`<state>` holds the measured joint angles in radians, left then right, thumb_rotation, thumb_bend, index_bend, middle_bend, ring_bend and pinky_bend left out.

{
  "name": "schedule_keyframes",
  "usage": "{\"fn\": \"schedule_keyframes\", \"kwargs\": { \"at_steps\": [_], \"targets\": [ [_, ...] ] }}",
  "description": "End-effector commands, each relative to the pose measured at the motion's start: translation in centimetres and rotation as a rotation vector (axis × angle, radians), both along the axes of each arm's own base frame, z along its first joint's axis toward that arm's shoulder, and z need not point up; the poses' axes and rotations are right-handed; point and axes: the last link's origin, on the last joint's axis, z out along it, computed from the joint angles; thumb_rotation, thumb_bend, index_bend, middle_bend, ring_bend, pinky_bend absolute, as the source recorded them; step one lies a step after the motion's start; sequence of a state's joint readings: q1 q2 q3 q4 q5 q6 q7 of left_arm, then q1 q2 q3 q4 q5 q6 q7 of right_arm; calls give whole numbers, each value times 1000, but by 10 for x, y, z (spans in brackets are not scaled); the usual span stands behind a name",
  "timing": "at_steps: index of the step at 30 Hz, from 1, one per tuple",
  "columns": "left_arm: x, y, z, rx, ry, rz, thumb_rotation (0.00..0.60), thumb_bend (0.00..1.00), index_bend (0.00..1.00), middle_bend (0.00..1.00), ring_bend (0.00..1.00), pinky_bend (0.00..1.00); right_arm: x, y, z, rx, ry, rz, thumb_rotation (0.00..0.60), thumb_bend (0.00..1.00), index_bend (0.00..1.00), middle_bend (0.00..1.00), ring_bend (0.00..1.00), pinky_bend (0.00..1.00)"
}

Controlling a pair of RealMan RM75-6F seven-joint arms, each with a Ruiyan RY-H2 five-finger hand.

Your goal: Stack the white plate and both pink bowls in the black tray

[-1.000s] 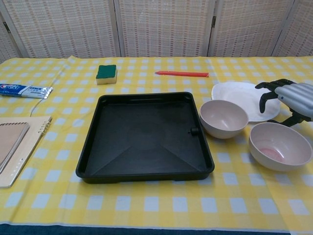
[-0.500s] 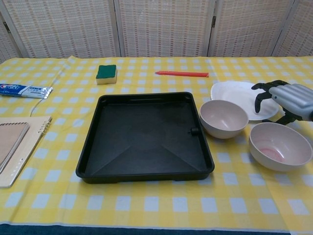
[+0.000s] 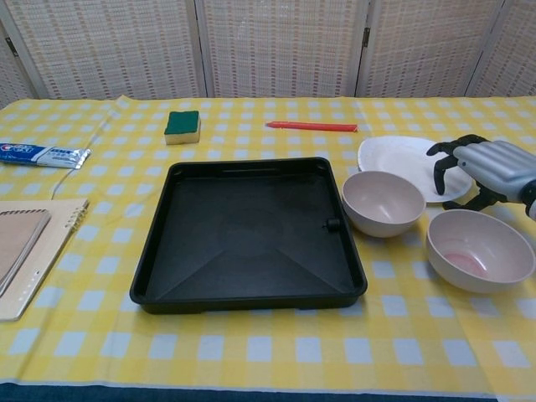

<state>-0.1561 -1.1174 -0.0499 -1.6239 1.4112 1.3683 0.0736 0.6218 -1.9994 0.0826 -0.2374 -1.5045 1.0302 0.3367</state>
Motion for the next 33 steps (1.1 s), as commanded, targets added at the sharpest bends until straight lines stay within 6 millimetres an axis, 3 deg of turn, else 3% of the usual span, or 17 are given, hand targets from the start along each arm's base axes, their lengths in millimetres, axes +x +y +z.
{"fn": "schedule_keyframes", "kwargs": {
  "at_steps": [1,10,16,22,26,33],
  "targets": [
    [-1,1,0,-2,1,5,600,362,0,0,0,0,1,-1,-1,0,-5,-1,600,382,556,165,123,0],
    [-2,1,0,-32,-28,8,600,322,0,0,0,0,5,-8,-2,0,1,-15,600,387,563,167,126,0],
    [-3,2,2,-16,-23,13,600,319,0,0,0,0,9,-10,-5,-2,4,-11,600,520,611,192,143,0],
    [-3,1,3,2,-11,9,600,320,0,0,0,0,15,-14,-7,-15,1,-6,600,550,655,230,175,16],
    [-3,0,5,12,-12,5,600,320,0,0,0,0,17,-12,-2,-45,-29,18,600,551,679,251,199,42],
    [-2,0,5,10,-14,-1,600,320,0,0,0,0,16,-5,24,-140,-97,91,600,552,689,265,211,49]
  ]
}}
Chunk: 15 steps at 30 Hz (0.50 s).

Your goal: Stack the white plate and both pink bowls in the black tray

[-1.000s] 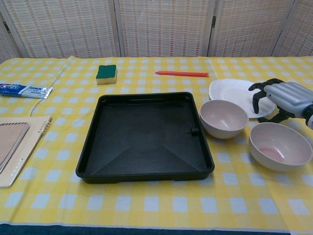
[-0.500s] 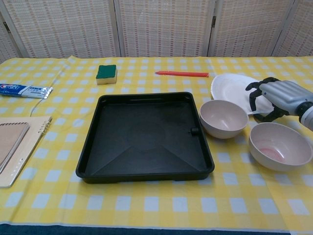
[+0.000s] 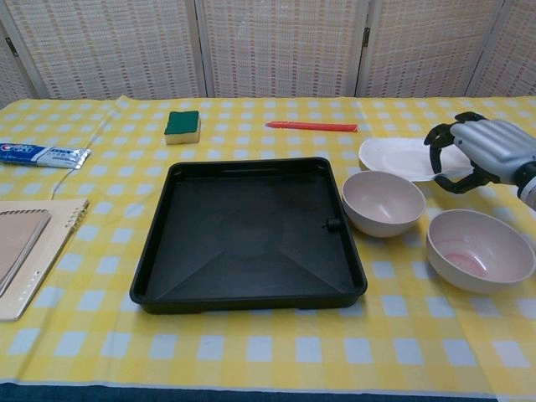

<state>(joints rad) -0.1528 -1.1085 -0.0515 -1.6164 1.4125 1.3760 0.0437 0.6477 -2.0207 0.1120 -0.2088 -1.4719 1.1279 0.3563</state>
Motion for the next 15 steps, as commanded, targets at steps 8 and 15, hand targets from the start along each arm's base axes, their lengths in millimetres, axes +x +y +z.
{"fn": "schedule_keyframes", "kwargs": {
  "at_steps": [8,15],
  "targets": [
    [3,-2,-3,-13,0,-10,600,320,0,0,0,0,2,23,44,-158,-133,153,600,552,692,279,224,50],
    [5,-2,-5,-28,-11,-9,600,321,0,0,0,0,15,44,56,-203,-182,277,600,552,694,284,227,51]
  ]
}}
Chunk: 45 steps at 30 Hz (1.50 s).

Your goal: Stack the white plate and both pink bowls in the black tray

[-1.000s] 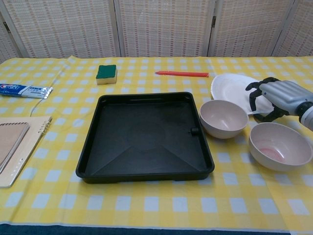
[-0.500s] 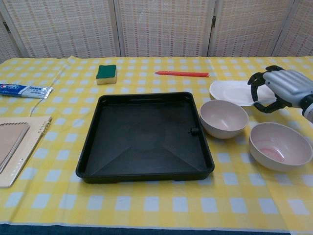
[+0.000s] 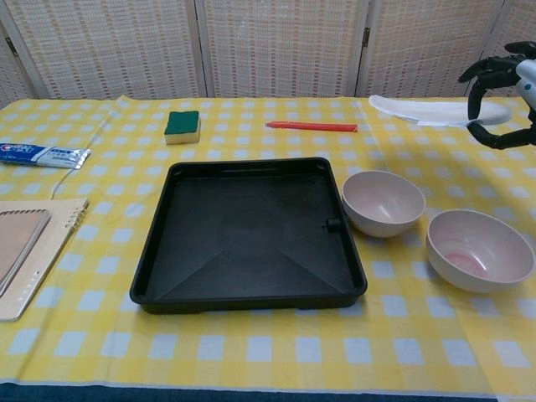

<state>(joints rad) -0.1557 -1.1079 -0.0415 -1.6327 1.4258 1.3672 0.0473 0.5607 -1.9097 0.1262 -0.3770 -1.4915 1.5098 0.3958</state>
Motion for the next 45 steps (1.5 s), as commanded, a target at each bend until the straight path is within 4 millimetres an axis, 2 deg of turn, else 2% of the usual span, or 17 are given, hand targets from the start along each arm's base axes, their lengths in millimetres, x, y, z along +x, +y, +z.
{"fn": "schedule_keyframes", "kwargs": {
  "at_steps": [1,15,19,27,36,45],
  "targets": [
    [1,0,-1,-3,-3,-2,600,321,0,0,0,0,9,14,3,4,-25,74,600,552,695,284,227,51],
    [0,-2,3,46,-2,11,600,321,0,0,0,0,84,60,-38,158,-38,353,600,552,694,284,227,51],
    [0,-4,3,51,0,11,600,321,0,0,0,0,103,66,-49,206,-20,396,600,552,695,284,225,51],
    [1,-7,7,67,-5,7,600,321,0,0,0,0,139,62,-83,280,74,428,600,552,694,284,225,51],
    [-1,-11,25,109,-36,2,600,321,0,0,0,0,158,41,-111,268,189,406,600,552,694,284,225,51],
    [-2,-17,38,147,-69,-12,600,321,0,0,0,0,170,41,-135,309,203,406,600,551,694,284,225,51]
  ]
}}
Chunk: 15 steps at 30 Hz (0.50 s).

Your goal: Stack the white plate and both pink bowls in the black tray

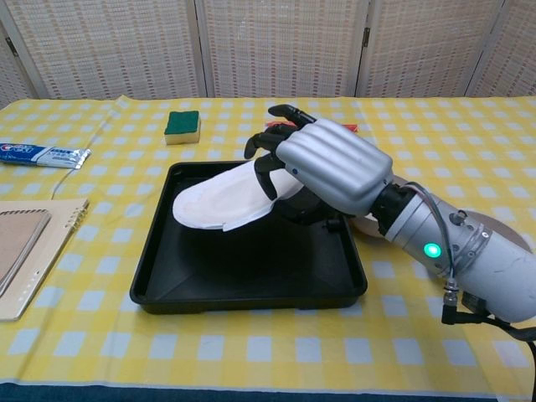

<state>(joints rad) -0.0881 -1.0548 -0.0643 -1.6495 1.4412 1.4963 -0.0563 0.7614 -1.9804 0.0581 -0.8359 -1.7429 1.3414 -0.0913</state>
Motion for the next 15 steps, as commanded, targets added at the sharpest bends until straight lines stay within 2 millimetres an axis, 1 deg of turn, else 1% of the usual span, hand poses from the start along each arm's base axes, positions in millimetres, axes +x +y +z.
{"fn": "schedule_keyframes", "kwargs": {
  "at_steps": [1,6,9,10,12,15],
  "targets": [
    [0,-2,3,9,-6,-7,600,321,0,0,0,0,5,0,-7,14,6,5,600,551,694,284,225,51],
    [-1,-2,4,8,-12,-5,600,321,0,0,0,0,7,0,-14,23,16,-12,600,551,693,270,215,51],
    [-1,-2,4,14,-14,-1,600,321,0,0,0,0,7,-1,-16,45,18,-23,600,551,648,241,191,51],
    [0,-1,4,14,-18,-3,600,320,0,0,0,0,8,-2,-16,54,17,-20,600,552,606,232,190,51],
    [0,-1,3,9,-23,-10,600,321,0,0,0,0,7,-2,-17,77,13,-26,600,551,553,217,186,51],
    [0,-2,2,4,-23,-14,600,321,0,0,0,0,7,-2,-17,111,-2,-55,600,552,392,146,148,51]
  ]
}}
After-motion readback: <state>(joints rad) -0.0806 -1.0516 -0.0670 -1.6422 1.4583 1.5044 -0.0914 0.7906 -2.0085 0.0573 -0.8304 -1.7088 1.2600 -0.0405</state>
